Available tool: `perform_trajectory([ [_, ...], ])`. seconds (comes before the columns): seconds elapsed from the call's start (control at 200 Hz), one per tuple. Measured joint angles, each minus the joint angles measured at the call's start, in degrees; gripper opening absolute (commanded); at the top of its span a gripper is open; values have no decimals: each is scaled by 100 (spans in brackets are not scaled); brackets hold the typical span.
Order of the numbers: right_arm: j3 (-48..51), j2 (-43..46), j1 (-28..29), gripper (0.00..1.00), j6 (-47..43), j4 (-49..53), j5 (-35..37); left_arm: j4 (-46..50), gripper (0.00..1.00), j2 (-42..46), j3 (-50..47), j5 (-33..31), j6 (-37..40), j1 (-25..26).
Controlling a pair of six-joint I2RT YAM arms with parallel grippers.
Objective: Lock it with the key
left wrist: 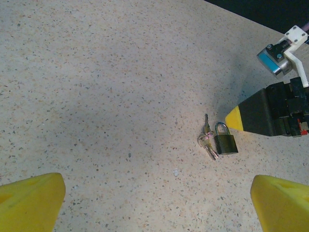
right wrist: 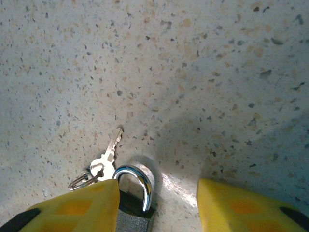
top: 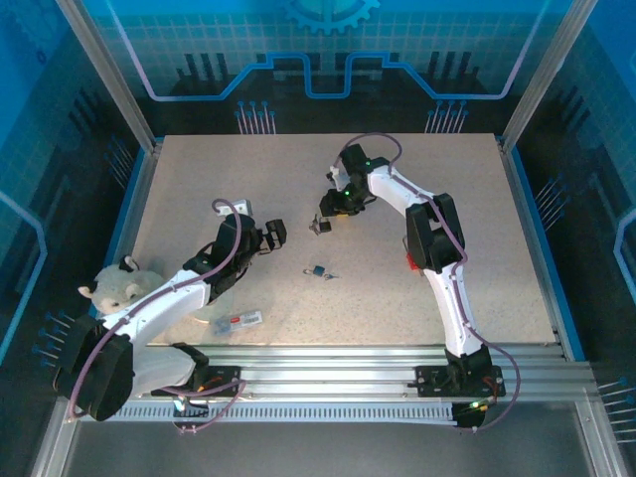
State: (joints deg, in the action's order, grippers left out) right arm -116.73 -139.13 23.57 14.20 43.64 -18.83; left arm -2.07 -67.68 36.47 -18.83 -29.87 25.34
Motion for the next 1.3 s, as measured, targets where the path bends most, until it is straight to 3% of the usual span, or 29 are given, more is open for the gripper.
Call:
perform_trajectory([
  [0.065,-13,31,0,58,-59,26,31,0,99,0,0,2,2,0],
  [0.115,-11,101,7,71,-72,66,81,0,99,0,0,2,2,0],
  [0.245,44,562,103,86,-208,103,374,0,99,0,0,2,4,0],
  [0.45,780,2094,562,97,-369,-197,964,0,99,0,0,2,4,0],
  [0.63,2398,3493,1231,100,-487,-927,1537,-4,99,39,-9,-2,2,0],
  [0.826,3836,4138,1873,100,-551,-1351,2157,-109,99,317,-125,-50,-4,0],
  [1.051,4675,4715,2583,100,-678,-1574,2909,-151,99,579,-295,-212,-17,0],
  [1.296,5362,4868,2706,97,-811,-1720,3265,-223,99,835,-444,-420,-26,0],
])
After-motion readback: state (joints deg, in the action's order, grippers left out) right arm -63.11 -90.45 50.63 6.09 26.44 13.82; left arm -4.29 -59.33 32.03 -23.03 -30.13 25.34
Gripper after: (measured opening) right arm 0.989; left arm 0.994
